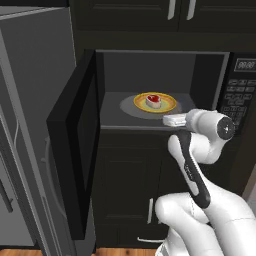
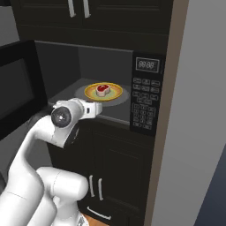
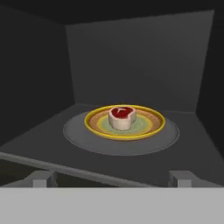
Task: Transport the steak from the fridge to the microwave and turn on the microwave.
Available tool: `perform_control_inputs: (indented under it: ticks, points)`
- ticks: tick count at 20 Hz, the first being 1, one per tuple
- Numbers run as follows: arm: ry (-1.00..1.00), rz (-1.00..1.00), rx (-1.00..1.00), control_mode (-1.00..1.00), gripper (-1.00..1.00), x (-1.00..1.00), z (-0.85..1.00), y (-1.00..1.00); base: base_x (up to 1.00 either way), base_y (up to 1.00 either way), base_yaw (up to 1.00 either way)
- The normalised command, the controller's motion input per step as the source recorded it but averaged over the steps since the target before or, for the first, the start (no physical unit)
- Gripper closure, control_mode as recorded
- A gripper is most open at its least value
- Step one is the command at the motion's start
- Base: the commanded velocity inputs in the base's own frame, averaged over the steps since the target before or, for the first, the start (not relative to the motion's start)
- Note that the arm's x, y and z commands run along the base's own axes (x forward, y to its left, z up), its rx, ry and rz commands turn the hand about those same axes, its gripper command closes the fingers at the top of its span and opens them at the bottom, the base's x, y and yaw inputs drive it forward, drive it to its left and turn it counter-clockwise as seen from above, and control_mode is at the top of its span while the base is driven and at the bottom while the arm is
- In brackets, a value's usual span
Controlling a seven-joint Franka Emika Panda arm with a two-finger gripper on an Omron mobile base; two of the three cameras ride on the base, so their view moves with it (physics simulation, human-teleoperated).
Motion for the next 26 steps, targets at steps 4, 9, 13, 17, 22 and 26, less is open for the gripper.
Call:
perform_control_inputs:
  ticks: [4,9,13,17,22,26]
  points:
    - [0.2,0.0,-0.14,-1.0,-1.0,-0.73,0.19,0.0,0.0,0.0,0.0]
    - [0.18,0.0,-0.18,-1.0,-1.0,-0.73,0.02,0.0,0.0,0.0,0.0]
    - [0.19,0.0,-0.21,-1.0,-1.0,-0.69,0.0,0.0,0.0,0.0,0.0]
    - [0.06,0.01,-0.25,-1.0,-1.0,-0.66,-0.17,0.0,0.0,0.0,0.0]
    - [-0.03,0.11,-0.17,-1.0,-1.0,-0.73,-0.33,-0.02,0.0,0.0,0.0]
    - [-0.11,0.23,0.0,-1.0,-1.0,-0.91,-0.25,-0.1,0.0,0.0,0.0]
